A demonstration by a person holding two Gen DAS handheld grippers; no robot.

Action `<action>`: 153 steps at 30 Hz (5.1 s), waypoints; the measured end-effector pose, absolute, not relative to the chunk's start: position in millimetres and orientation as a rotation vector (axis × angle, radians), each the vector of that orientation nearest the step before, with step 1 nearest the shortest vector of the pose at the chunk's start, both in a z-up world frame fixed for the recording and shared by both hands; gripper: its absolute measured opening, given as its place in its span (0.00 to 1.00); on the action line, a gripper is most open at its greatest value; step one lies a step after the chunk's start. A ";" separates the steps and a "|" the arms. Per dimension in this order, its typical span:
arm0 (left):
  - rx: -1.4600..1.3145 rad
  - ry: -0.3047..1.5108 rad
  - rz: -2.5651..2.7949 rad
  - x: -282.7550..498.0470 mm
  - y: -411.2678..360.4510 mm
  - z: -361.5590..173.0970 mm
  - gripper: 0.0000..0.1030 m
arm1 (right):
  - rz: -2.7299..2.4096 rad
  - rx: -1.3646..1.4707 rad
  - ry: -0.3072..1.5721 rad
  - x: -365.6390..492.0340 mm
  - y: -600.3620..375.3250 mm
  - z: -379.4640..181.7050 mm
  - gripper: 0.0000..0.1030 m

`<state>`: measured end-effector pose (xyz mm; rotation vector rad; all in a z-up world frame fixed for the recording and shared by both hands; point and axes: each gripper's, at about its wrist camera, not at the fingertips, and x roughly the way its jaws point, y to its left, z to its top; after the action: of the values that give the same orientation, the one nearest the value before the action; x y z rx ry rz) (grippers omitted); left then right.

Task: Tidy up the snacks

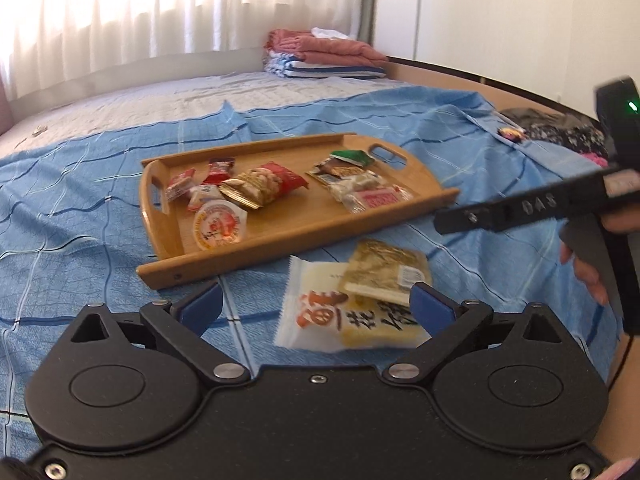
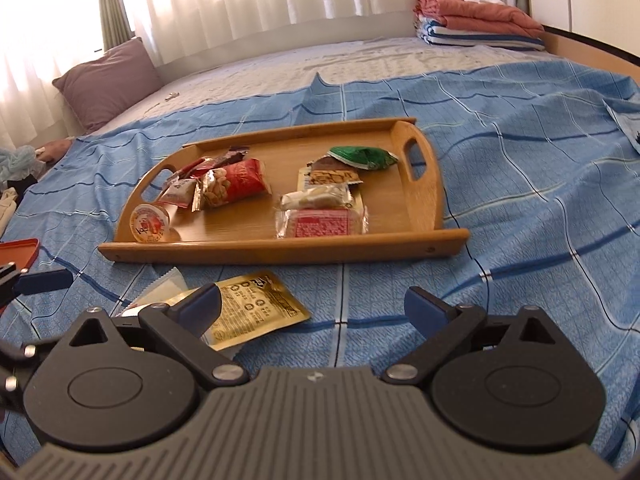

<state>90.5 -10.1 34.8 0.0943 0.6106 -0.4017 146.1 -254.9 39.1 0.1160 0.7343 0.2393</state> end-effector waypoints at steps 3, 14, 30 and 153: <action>0.119 0.622 -0.441 81.5 -20.6 28.4 0.98 | 0.230 0.128 0.739 146.8 -257.1 38.7 0.98; 0.110 0.641 -0.440 90.1 -50.4 9.5 0.99 | 0.244 0.132 0.769 157.5 -250.7 39.5 0.99; 0.139 0.653 -0.360 111.0 -60.8 -7.3 0.81 | 0.258 0.228 0.935 194.9 -232.0 34.7 1.00; -0.049 0.570 0.006 89.4 56.5 58.8 0.69 | 0.143 0.108 0.576 111.8 -212.4 48.3 0.63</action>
<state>89.4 56.5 58.8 -0.0485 0.5698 0.0056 111.8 -212.4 48.3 0.1081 0.5759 0.1430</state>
